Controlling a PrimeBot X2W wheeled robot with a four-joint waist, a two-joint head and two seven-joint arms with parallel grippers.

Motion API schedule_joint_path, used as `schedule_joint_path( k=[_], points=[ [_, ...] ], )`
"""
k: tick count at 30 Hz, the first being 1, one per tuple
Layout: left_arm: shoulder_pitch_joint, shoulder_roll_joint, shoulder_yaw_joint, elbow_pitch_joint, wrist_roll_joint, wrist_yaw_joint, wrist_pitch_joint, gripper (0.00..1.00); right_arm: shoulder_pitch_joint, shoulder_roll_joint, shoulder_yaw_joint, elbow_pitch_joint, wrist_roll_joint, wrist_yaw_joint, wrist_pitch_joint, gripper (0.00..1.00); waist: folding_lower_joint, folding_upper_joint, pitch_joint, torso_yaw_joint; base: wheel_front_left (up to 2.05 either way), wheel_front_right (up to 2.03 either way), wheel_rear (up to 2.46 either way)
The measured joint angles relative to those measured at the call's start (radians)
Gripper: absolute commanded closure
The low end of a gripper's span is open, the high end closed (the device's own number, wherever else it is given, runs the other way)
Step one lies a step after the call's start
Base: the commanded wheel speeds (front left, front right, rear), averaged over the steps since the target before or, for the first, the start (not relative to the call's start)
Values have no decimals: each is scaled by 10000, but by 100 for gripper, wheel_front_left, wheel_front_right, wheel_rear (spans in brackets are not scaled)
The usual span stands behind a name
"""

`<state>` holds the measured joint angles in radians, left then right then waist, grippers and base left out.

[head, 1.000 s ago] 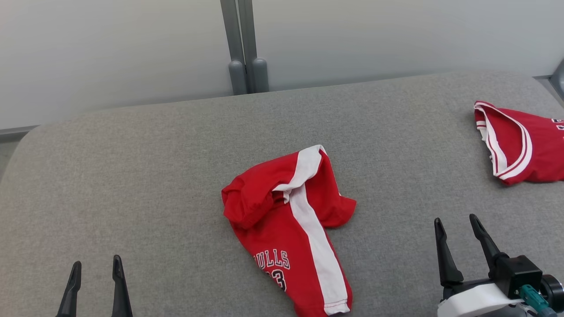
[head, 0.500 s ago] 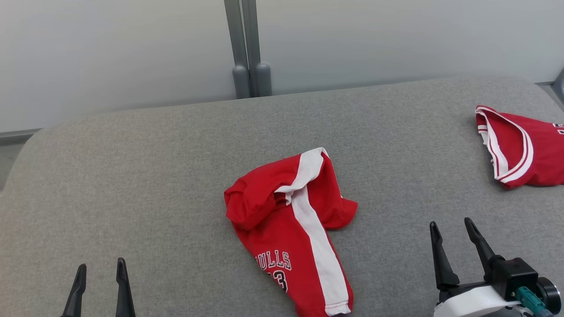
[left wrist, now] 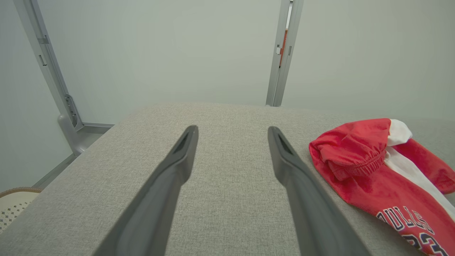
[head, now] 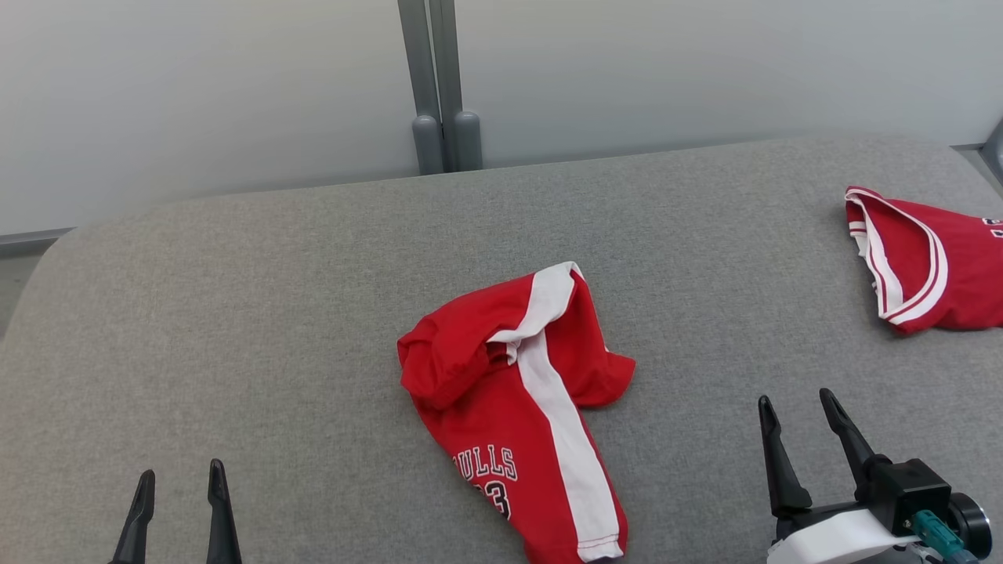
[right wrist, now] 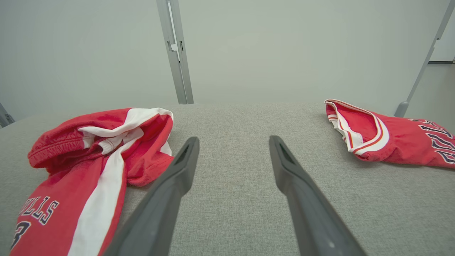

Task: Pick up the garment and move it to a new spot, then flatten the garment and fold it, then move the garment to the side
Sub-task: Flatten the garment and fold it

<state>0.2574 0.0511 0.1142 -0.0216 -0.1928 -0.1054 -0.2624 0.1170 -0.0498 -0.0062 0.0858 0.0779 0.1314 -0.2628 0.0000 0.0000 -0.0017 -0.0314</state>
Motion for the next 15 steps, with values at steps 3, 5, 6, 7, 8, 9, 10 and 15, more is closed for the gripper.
schedule_joint_path(
  k=[3,5,6,7,8,9,10,15],
  points=[
    [-7,0,-40,-19,6,0,0,0,-7,0,29,0,0,-2,0,0,0,0,6,-35,0,0,0],
    [-32,0,-171,-69,-15,2,0,0,-24,0,88,2,-2,0,0,0,0,0,19,-82,0,0,0],
    [-67,0,-311,-113,-90,2,0,0,-49,0,127,8,-2,-2,0,0,0,0,30,-118,0,0,0],
    [-155,0,-520,-134,-140,2,0,0,-78,-2,178,10,-4,-2,0,0,0,0,48,-165,0,0,0],
    [-251,0,-704,-138,-178,-2,0,0,-108,0,244,15,-4,0,0,0,0,0,64,-208,0,0,0],
    [-389,4,-988,-117,-217,-12,-2,0,-153,2,297,17,-4,0,0,0,0,0,87,-272,0,0,0],
    [-541,2,-1352,-48,-263,-27,-2,0,-206,0,345,19,-2,0,0,0,0,0,114,-349,0,0,0],
    [-1667,-12,-3087,629,-25,-178,-17,0,-458,-2,533,-23,105,-2,0,0,0,0,333,-802,0,0,0]
  ],
)
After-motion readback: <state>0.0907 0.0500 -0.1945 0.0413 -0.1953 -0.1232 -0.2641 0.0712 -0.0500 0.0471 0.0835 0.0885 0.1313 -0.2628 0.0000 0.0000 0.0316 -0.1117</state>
